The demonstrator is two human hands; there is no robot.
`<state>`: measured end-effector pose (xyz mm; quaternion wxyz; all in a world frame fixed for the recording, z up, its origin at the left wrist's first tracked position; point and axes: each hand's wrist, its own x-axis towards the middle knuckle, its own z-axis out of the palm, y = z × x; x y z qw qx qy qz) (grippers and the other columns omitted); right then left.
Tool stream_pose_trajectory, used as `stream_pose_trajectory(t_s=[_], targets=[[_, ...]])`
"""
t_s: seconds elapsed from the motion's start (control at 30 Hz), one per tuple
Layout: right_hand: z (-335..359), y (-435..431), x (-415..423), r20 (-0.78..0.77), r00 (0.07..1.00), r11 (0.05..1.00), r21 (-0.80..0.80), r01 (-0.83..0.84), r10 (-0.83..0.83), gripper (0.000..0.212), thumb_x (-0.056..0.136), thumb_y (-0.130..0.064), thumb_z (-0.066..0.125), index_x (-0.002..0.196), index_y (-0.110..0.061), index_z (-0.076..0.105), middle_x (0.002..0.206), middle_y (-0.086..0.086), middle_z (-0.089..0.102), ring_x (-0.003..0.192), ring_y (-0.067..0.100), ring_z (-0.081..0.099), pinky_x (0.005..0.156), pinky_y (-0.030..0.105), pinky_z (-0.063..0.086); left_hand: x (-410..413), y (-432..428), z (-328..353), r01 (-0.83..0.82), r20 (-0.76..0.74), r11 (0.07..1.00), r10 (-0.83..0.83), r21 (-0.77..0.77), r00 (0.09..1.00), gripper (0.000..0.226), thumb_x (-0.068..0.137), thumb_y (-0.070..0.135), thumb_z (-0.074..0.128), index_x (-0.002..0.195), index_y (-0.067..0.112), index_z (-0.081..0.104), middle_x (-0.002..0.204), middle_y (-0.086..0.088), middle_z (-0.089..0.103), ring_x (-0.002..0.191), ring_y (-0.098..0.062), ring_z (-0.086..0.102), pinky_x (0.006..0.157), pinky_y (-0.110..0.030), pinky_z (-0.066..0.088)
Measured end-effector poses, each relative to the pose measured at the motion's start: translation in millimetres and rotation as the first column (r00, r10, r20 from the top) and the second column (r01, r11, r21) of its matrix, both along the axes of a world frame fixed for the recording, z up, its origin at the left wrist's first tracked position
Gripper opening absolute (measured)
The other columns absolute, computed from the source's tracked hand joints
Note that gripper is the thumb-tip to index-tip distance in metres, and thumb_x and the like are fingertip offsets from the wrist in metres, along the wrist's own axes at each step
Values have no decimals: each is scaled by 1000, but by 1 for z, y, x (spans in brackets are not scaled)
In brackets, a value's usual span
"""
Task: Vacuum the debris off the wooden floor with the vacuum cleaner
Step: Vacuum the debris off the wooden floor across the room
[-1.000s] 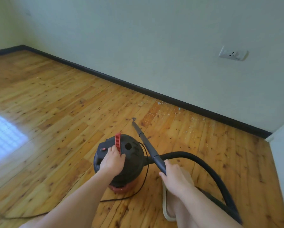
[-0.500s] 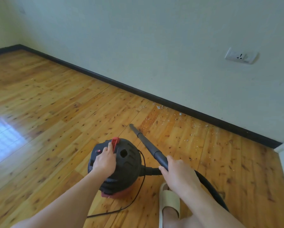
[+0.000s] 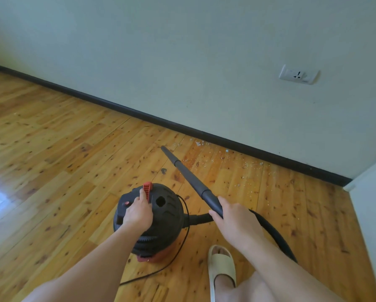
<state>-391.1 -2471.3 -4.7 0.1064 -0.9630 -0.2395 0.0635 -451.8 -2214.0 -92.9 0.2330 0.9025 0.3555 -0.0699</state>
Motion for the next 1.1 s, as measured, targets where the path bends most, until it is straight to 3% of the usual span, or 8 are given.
stream_pose_trajectory(t_s=[0.17,0.27,0.5,0.67,0.8,1.1], targets=[[-21,28,13,-69,997,999,-50,22,-25,54,106,-50,47,152,-22,41,126,0,68,106,19,69,79,27,57,4,9,-8,9,5,1000,-10,22,1000,66,108,27,38,163,20,2,133,-8,53,95,-23,61,70,-34,49],[-32,38,24,-63,998,997,-68,27,-32,58,106,-49,48,155,-22,38,132,0,66,112,18,69,82,26,57,6,17,-12,8,13,999,-9,41,1000,66,108,27,39,162,25,2,125,-8,57,87,-24,67,68,-37,58],[-48,59,41,-73,997,997,-82,1,-7,60,105,-51,47,157,-22,35,136,-1,64,116,18,68,85,26,58,17,26,-12,17,12,998,-17,60,1000,65,109,28,37,163,28,2,125,-6,58,82,-21,67,55,-31,51],[-54,73,51,-82,996,997,-71,-26,20,61,106,-51,46,158,-22,33,145,1,60,123,20,65,91,29,58,28,30,-12,0,4,997,-1,73,1000,64,109,34,36,162,29,1,126,-5,59,84,-22,68,59,-32,55],[-54,83,56,-83,996,998,-59,-37,32,60,106,-51,46,157,-21,35,141,1,62,120,20,66,88,27,57,34,32,-10,7,4,998,-7,67,1000,64,109,33,36,162,29,1,120,-3,60,80,-19,67,54,-28,51],[-62,106,70,-105,994,999,-36,-34,30,56,106,-51,47,153,-21,39,139,1,63,119,20,66,87,27,57,42,41,-11,13,18,998,-14,69,1000,64,109,34,36,162,32,-1,118,-2,62,83,-19,68,66,-33,60]])
